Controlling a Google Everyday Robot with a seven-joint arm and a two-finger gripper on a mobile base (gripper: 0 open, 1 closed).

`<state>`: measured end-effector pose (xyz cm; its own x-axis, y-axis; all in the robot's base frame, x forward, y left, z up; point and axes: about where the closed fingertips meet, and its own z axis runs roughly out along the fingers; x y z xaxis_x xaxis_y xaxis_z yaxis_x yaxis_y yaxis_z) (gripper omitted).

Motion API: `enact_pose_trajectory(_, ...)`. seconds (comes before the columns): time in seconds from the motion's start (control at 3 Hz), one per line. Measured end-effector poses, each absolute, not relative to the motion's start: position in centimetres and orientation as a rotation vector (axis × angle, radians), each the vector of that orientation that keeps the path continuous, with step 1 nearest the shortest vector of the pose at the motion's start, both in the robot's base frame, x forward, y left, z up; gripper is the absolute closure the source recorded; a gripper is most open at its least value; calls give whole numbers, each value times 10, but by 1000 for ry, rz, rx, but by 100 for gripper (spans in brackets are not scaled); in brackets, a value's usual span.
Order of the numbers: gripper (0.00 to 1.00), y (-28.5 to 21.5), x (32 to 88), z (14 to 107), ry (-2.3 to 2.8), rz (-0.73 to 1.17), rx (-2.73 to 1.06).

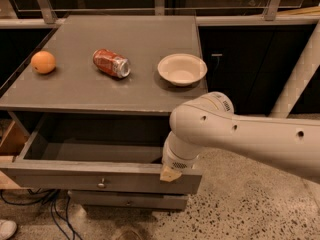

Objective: Open top drawer

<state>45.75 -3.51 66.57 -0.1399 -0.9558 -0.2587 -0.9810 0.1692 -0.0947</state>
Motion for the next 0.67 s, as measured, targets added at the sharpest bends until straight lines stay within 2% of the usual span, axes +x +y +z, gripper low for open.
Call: enact_pose_trajectory(0.67,100,-40,440,670,2215,153,-1844)
